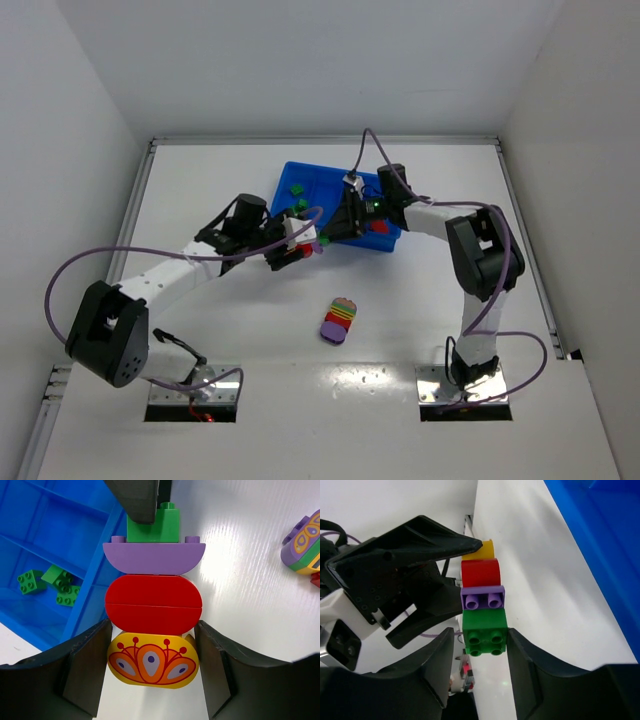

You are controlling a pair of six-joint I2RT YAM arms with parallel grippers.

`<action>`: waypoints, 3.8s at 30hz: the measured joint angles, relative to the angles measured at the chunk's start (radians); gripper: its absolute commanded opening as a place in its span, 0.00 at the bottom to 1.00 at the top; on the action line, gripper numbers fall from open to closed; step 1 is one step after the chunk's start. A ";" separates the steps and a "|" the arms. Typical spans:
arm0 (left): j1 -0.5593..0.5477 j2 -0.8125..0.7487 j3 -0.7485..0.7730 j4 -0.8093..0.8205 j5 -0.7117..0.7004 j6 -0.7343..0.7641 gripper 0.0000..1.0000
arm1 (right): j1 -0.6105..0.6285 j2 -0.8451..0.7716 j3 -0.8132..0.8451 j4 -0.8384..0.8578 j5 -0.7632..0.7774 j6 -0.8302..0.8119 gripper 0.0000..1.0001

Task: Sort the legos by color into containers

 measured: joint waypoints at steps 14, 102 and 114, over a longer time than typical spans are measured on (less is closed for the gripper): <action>0.000 -0.003 -0.016 0.015 -0.018 -0.005 0.34 | 0.008 0.021 0.007 0.056 -0.030 0.027 0.06; 0.094 -0.247 -0.164 -0.065 -0.119 -0.051 0.32 | 0.063 0.120 0.361 -0.135 -0.007 -0.207 0.76; 0.101 -0.247 -0.162 -0.061 -0.096 -0.048 0.32 | 0.142 0.120 0.329 -0.114 -0.059 -0.193 0.83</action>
